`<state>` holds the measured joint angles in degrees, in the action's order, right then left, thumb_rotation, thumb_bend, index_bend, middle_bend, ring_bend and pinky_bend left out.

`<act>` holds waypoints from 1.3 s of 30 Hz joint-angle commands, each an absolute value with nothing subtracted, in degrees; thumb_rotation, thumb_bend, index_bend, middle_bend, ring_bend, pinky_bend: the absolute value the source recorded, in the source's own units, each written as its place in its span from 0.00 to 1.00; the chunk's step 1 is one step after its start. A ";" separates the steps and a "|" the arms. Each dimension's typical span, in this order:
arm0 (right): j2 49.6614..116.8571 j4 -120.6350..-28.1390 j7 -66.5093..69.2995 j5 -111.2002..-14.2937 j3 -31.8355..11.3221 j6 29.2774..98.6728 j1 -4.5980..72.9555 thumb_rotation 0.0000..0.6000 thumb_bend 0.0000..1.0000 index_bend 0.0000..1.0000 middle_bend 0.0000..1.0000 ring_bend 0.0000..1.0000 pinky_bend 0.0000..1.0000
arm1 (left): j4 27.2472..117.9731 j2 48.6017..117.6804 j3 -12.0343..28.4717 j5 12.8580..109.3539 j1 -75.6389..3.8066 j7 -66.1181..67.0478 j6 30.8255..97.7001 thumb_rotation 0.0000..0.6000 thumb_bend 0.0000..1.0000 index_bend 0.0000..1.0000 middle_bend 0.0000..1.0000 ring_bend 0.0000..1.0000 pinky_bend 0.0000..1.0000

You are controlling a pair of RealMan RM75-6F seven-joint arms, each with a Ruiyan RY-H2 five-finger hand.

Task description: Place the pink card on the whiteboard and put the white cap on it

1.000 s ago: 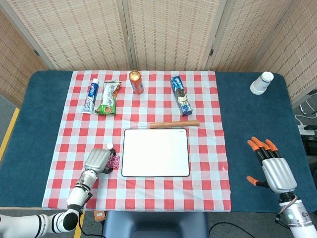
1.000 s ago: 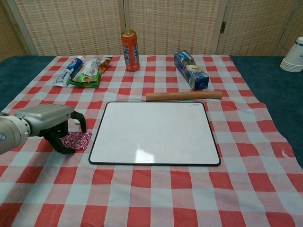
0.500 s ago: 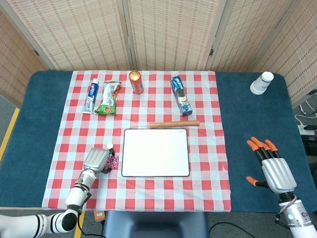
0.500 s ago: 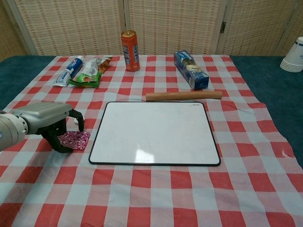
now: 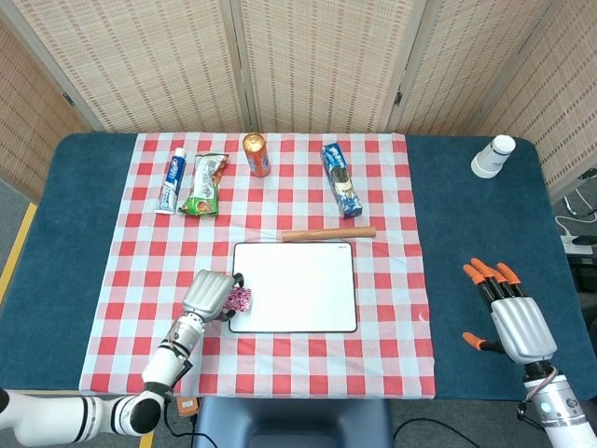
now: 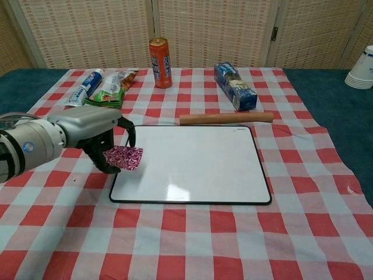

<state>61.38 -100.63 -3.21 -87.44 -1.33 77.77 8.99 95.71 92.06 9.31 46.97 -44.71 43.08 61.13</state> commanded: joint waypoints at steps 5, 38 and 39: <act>60.86 -100.64 -1.95 -87.58 -1.32 77.90 8.96 1.00 0.04 0.00 0.00 0.00 0.00 | 94.99 99.35 13.02 40.42 -51.73 50.69 62.14 1.00 0.23 0.42 0.98 1.00 0.98; 60.39 -99.79 0.31 -88.12 -1.11 78.52 8.61 1.00 0.04 0.00 0.00 0.00 0.00 | 80.49 104.56 15.04 32.23 -60.59 48.55 56.16 1.00 0.22 0.26 0.92 0.99 0.98; 60.44 -99.81 0.22 -88.10 -1.12 78.48 8.64 1.00 0.04 0.00 0.00 0.00 0.00 | 80.71 104.36 14.97 32.42 -60.49 48.24 56.29 1.00 0.21 0.26 0.92 0.99 0.98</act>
